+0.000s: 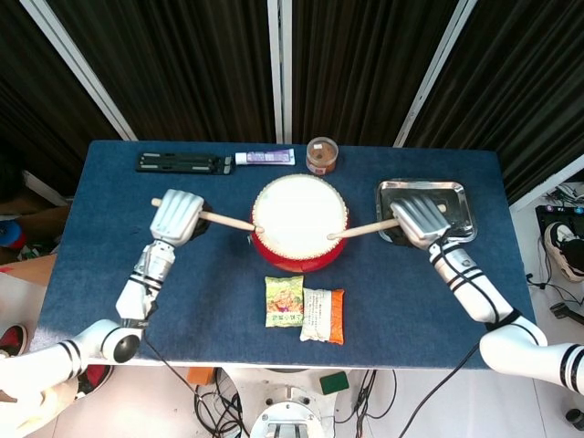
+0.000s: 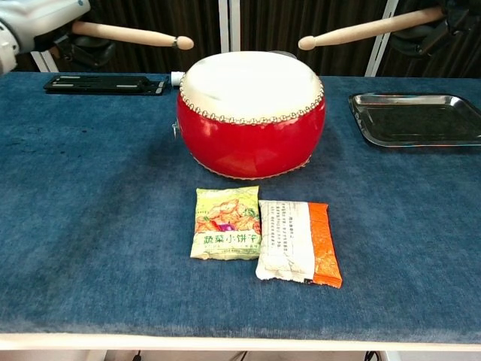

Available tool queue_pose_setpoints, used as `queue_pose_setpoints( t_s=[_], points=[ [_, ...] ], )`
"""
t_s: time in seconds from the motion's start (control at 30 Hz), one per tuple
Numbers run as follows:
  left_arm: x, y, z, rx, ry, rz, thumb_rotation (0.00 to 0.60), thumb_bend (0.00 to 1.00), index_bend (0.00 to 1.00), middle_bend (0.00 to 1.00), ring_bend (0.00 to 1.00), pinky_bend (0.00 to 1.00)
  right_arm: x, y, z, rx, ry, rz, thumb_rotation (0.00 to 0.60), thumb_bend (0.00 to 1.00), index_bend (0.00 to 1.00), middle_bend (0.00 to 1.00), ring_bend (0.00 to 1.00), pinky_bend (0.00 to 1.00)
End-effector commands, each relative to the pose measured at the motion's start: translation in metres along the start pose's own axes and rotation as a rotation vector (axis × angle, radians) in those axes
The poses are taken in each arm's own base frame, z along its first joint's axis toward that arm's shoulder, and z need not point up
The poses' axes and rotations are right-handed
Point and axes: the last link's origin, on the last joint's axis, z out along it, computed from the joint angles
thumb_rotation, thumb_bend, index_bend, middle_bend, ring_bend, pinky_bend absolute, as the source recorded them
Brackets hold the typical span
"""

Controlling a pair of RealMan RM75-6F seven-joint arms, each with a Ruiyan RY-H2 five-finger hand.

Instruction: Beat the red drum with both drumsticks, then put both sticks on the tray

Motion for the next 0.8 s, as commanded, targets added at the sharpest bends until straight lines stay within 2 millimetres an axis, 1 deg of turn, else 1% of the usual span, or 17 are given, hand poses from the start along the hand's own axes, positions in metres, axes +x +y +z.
queue_pose_setpoints(
  t_s=[0.03,0.1,0.17,0.3,0.33,0.43,0.6,0.67,0.73,0.8],
  points=[
    [-0.012,0.017,0.025,0.023,-0.019,0.009,0.600,0.58,1.00,1.00,1.00,1.00,0.022,-0.016,0.018,0.000,0.004,-0.035,0.600,0.91,1.00,1.00,1.00,1.00],
    [-0.019,0.024,0.032,0.035,-0.030,0.015,0.600,0.58,1.00,1.00,1.00,1.00,0.025,-0.018,0.021,-0.008,0.017,-0.028,0.600,0.91,1.00,1.00,1.00,1.00],
    [-0.030,0.034,0.041,0.042,-0.053,0.029,0.600,0.58,1.00,1.00,1.00,1.00,0.026,-0.018,0.024,-0.018,0.023,-0.025,0.600,0.91,1.00,1.00,1.00,1.00],
    [-0.042,0.045,0.049,0.036,-0.076,0.077,0.600,0.58,1.00,1.00,1.00,1.00,0.024,-0.015,0.029,-0.036,0.021,-0.052,0.600,0.91,1.00,1.00,1.00,1.00],
    [-0.042,0.046,0.049,0.032,-0.073,0.095,0.600,0.58,1.00,1.00,1.00,1.00,0.022,-0.014,0.031,-0.040,0.017,-0.060,0.600,0.91,1.00,1.00,1.00,1.00],
    [-0.033,0.046,0.048,0.027,-0.034,0.122,0.600,0.58,1.00,1.00,1.00,1.00,0.008,-0.012,0.039,-0.050,-0.012,-0.091,0.600,0.91,1.00,1.00,1.00,1.00],
    [-0.009,0.040,0.041,0.030,0.029,0.102,0.600,0.58,1.00,1.00,1.00,1.00,-0.026,-0.007,0.050,-0.064,-0.103,-0.195,0.600,0.91,1.00,1.00,1.00,1.00],
    [-0.006,0.039,0.039,0.026,0.030,0.103,0.600,0.58,1.00,1.00,1.00,1.00,-0.035,-0.006,0.054,-0.071,-0.126,-0.234,0.600,0.91,1.00,1.00,1.00,1.00],
    [-0.008,0.040,0.039,0.022,0.020,0.115,0.600,0.58,1.00,1.00,1.00,1.00,-0.037,-0.007,0.057,-0.079,-0.124,-0.245,0.600,0.91,1.00,1.00,1.00,1.00],
    [-0.017,0.042,0.040,0.022,-0.003,0.126,0.600,0.58,1.00,1.00,1.00,1.00,-0.030,-0.012,0.058,-0.078,-0.091,-0.218,0.600,0.91,1.00,1.00,1.00,1.00]
  ],
)
